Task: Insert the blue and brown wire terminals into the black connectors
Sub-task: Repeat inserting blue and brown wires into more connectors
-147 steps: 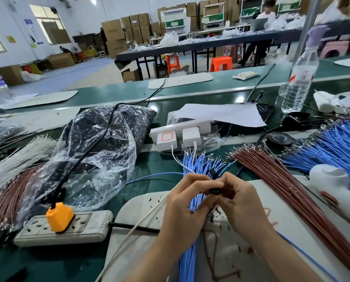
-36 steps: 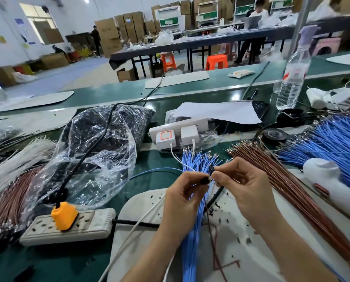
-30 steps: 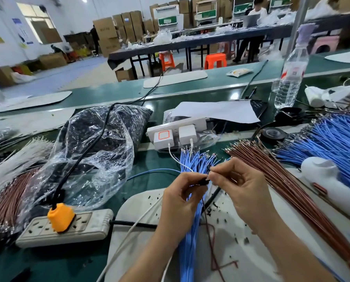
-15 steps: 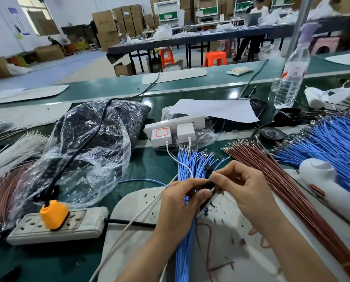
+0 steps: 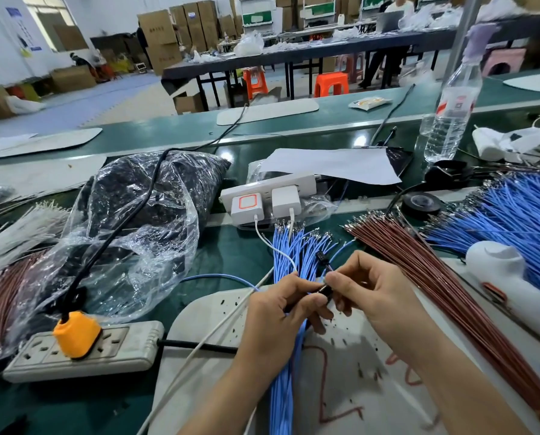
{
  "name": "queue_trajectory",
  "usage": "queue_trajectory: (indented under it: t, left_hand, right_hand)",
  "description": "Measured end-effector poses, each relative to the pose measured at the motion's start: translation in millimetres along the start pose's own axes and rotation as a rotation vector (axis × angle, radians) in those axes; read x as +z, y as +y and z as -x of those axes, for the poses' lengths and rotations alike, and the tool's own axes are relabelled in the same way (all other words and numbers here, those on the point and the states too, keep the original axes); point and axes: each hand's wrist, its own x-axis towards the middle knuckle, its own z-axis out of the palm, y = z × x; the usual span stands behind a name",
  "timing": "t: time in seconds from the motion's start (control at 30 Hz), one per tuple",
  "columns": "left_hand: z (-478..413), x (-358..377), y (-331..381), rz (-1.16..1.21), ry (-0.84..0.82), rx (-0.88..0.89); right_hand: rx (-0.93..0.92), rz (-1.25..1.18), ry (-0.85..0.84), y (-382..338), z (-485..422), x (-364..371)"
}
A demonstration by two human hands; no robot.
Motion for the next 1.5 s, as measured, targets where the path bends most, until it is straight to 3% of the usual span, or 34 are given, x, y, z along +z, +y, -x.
queue_trajectory:
  t: [0.13,0.33,0.47,1.33,1.5]
  left_hand:
    - [-1.8,-1.6,-0.1,0.008,-0.019,-0.008]
    - [-1.4,0.5,3.2,0.014,-0.062,0.020]
    - [-1.2,-0.2,4.6,-0.015,-0.070,0.031]
    - [-1.3,-2.4,-1.6,-0.159,-0.077,0.055]
    - [-0.3,-3.7,0.8,-0.187,-0.062,0.091]
  right_hand:
    - [-0.041,0.074,-0.032,-3.6,-0.6,-2.7]
    - [0.201,-0.185,-0.074,-5.8,-1.0,-6.9]
    - [0.259,-0.246,-0.058,-5.8,-1.3,-4.1]
    - [0.234,-0.190,-0.213,-1.9,-2.2,-12.6]
    - [0.192,-0.197,-0.168,-0.5,-1.5,-7.8]
